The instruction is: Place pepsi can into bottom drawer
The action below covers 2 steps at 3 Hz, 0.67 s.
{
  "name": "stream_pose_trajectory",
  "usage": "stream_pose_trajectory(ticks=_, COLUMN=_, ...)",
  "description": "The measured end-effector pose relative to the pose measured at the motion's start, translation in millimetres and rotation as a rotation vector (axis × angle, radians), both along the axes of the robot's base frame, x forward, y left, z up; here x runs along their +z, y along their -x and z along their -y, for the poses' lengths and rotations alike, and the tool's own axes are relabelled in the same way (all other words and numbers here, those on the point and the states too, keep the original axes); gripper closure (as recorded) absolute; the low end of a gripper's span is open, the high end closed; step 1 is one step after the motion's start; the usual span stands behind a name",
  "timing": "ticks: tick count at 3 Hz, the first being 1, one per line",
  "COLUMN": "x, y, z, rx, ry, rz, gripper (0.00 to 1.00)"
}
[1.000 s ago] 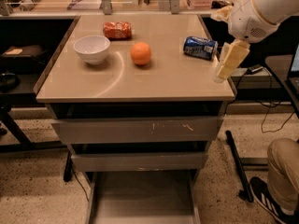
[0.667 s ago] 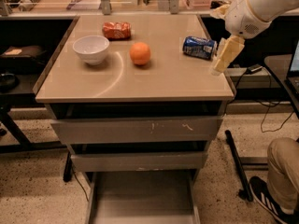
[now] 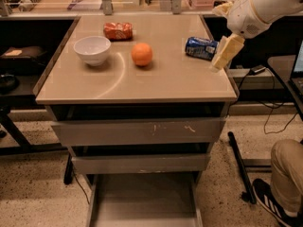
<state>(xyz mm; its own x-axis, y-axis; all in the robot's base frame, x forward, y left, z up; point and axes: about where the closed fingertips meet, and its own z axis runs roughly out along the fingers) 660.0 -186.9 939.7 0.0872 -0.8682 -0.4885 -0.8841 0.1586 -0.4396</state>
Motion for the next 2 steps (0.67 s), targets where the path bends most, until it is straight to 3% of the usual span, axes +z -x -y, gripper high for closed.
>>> stream_pose_trajectory(ticks=2, x=-9.1, y=-68.2, z=9.4, rx=-0.049, ry=-0.181, rz=0.004, gripper=0.0)
